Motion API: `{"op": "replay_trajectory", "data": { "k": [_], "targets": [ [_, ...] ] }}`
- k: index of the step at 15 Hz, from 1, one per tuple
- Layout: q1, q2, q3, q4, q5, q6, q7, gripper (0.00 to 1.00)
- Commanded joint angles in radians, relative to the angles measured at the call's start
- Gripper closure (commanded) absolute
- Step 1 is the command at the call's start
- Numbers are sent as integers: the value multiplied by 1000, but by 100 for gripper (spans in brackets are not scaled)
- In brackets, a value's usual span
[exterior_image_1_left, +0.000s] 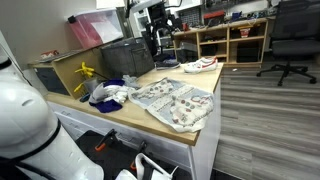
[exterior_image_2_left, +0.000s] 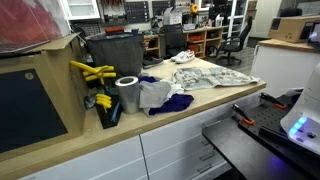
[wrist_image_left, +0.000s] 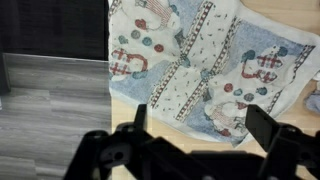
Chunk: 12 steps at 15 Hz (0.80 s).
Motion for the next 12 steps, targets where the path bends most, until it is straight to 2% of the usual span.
{"op": "replay_trajectory", "data": {
  "k": [1, 6, 7, 12],
  "targets": [
    [22, -50, 9, -2, 20, -55, -23, 0],
    [41, -78, 18, 13, 51, -76, -9, 0],
    [39, -61, 16, 5, 24, -39, 0, 0],
    [41, -68, 17, 6, 38, -49, 0, 0]
  ]
}}
